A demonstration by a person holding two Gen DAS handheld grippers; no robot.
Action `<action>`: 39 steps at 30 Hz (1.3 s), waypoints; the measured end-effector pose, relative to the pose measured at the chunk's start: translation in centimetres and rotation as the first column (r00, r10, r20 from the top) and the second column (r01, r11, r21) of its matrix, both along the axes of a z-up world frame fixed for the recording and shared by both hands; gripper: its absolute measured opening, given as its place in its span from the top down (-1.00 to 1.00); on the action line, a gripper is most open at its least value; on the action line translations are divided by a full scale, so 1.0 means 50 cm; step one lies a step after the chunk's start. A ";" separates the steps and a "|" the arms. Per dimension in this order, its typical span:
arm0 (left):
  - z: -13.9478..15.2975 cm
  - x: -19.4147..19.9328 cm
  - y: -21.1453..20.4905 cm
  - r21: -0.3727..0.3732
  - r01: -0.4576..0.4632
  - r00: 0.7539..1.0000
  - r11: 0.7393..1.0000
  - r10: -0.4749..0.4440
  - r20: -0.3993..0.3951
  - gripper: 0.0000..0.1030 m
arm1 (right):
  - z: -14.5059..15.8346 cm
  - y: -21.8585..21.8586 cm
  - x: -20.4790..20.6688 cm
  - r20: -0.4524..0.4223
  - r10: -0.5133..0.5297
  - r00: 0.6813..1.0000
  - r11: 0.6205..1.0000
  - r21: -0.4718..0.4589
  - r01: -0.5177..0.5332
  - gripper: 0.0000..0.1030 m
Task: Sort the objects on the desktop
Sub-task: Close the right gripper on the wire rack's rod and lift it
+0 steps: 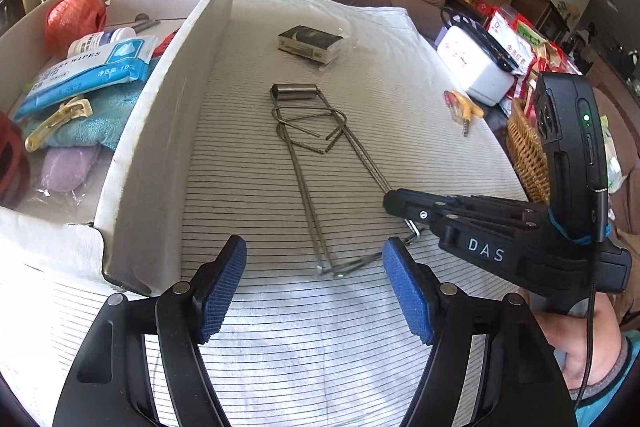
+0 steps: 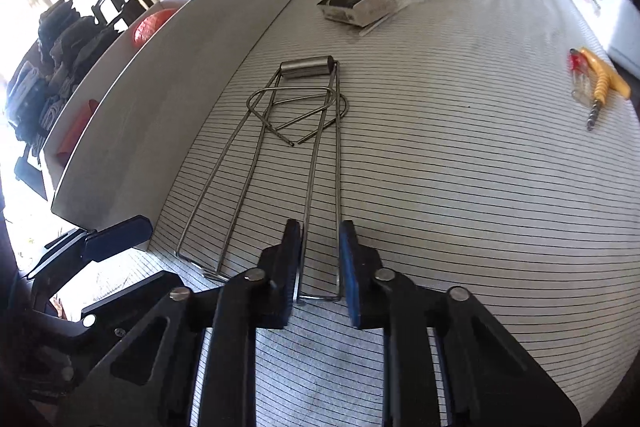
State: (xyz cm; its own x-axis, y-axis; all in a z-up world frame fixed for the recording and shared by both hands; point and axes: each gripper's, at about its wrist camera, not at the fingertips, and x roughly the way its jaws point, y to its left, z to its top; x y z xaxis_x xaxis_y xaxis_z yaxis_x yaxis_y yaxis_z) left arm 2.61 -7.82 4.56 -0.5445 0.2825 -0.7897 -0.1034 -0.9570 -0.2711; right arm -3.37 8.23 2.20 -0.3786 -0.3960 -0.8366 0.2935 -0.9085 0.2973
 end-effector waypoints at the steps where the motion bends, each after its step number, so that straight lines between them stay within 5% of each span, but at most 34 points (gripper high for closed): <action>1: 0.000 0.000 0.002 0.002 0.003 1.000 1.000 -0.003 0.002 -0.49 | 0.003 0.001 0.001 0.000 0.005 1.000 1.000 0.008 -0.005 0.93; 9: -0.024 -0.004 0.035 0.041 0.026 0.999 0.999 -0.028 0.046 -0.50 | 0.007 0.068 0.043 0.067 -0.011 0.998 0.999 -0.047 0.014 0.93; 11: -0.032 -0.003 0.053 0.041 0.053 0.997 0.998 -0.055 0.061 0.10 | 0.006 0.081 0.058 0.075 -0.015 0.997 0.998 -0.057 0.019 0.93; 16: -0.051 0.000 0.088 0.065 0.085 0.991 0.994 -0.092 0.101 0.62 | 0.009 0.091 0.079 0.089 -0.011 0.996 0.997 -0.075 0.017 0.93; 19: -0.062 -0.006 0.086 0.093 0.073 0.990 0.993 -0.083 0.116 0.62 | 0.005 0.089 0.075 0.096 -0.007 0.995 0.997 -0.077 0.015 0.91; 22: -0.056 -0.013 0.085 0.033 0.042 0.992 0.999 -0.045 0.114 0.63 | -0.002 0.091 0.070 0.106 -0.015 0.994 0.996 -0.085 0.024 0.90; 29: -0.049 -0.022 0.099 0.047 0.090 0.989 0.995 -0.095 0.118 0.55 | 0.005 0.083 0.066 0.091 -0.005 0.996 0.997 -0.080 0.012 0.86; 39: 0.123 -0.023 0.083 0.086 0.133 0.991 0.987 -0.131 -0.019 0.52 | 0.126 0.074 0.089 -0.031 0.012 0.999 0.990 -0.141 -0.016 0.81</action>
State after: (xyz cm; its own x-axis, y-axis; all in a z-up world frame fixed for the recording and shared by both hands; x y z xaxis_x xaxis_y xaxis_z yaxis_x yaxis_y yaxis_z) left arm 1.47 -3.67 10.70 -0.5085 0.4198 -0.7518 -0.2315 -0.9076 -0.3502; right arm 1.06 11.91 8.52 -0.3967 -0.5150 -0.7599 0.3166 -0.8538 0.4133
